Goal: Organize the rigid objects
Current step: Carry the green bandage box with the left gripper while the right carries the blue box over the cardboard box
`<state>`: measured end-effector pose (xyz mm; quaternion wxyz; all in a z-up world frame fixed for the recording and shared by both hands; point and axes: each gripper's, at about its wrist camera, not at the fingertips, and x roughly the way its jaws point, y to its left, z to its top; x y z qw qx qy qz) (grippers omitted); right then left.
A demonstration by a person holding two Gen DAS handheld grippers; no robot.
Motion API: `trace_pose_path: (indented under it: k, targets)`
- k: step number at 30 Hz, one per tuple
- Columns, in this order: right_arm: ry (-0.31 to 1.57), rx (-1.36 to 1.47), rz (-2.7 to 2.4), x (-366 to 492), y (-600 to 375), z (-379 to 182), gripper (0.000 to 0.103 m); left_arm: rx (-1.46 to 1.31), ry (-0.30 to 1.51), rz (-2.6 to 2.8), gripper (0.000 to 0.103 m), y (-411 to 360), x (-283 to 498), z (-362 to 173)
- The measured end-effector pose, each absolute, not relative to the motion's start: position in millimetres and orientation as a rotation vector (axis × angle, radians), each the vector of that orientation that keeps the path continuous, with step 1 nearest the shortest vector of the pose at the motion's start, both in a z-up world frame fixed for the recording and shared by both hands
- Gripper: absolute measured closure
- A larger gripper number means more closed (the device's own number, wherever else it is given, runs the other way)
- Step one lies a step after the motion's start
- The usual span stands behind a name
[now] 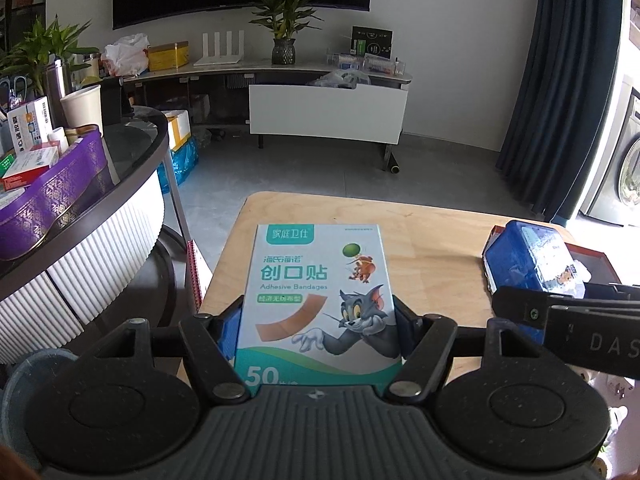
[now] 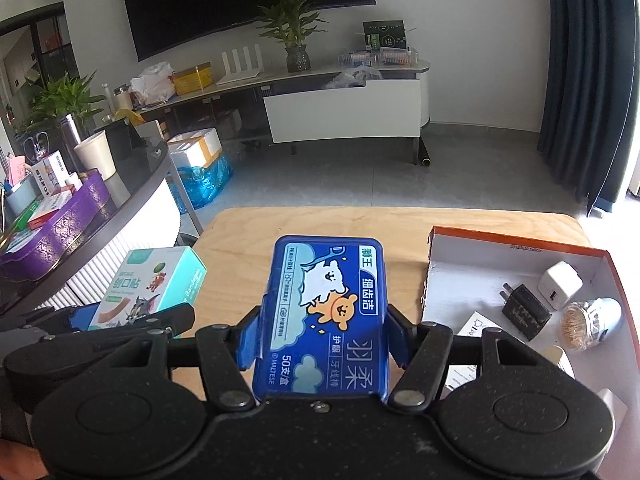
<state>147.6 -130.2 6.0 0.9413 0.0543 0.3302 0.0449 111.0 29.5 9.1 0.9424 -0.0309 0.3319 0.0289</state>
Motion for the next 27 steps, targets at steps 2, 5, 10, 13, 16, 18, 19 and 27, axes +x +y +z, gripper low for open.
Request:
trace_pose_path:
  k: [2,5,10,13,16,18,19,27]
  targets:
    - [0.666,0.111,0.100,137,-131,9,0.029,-0.071,0.670,0.065,0.032,29,104,11]
    - [0.662,0.113,0.096,122,-134,11,0.029,-0.088,0.670,0.067,0.032,29,95,11]
    - [0.657,0.109,0.097,100,-137,11,0.029,-0.089,0.670,0.063,0.032,24,82,10]
    - [0.651,0.110,0.098,91,-138,10,0.029,-0.084,0.663,0.056,0.032,19,75,10]
    - [0.643,0.105,0.093,83,-139,11,0.029,-0.081,0.652,0.050,0.032,16,68,11]
    - [0.636,0.103,0.086,78,-141,11,0.029,-0.080,0.647,0.045,0.032,14,64,11]
    - [0.635,0.106,0.087,76,-144,11,0.029,-0.077,0.644,0.045,0.032,13,62,11]
    - [0.619,0.121,0.079,60,-154,11,0.029,-0.068,0.636,0.025,0.032,3,48,9]
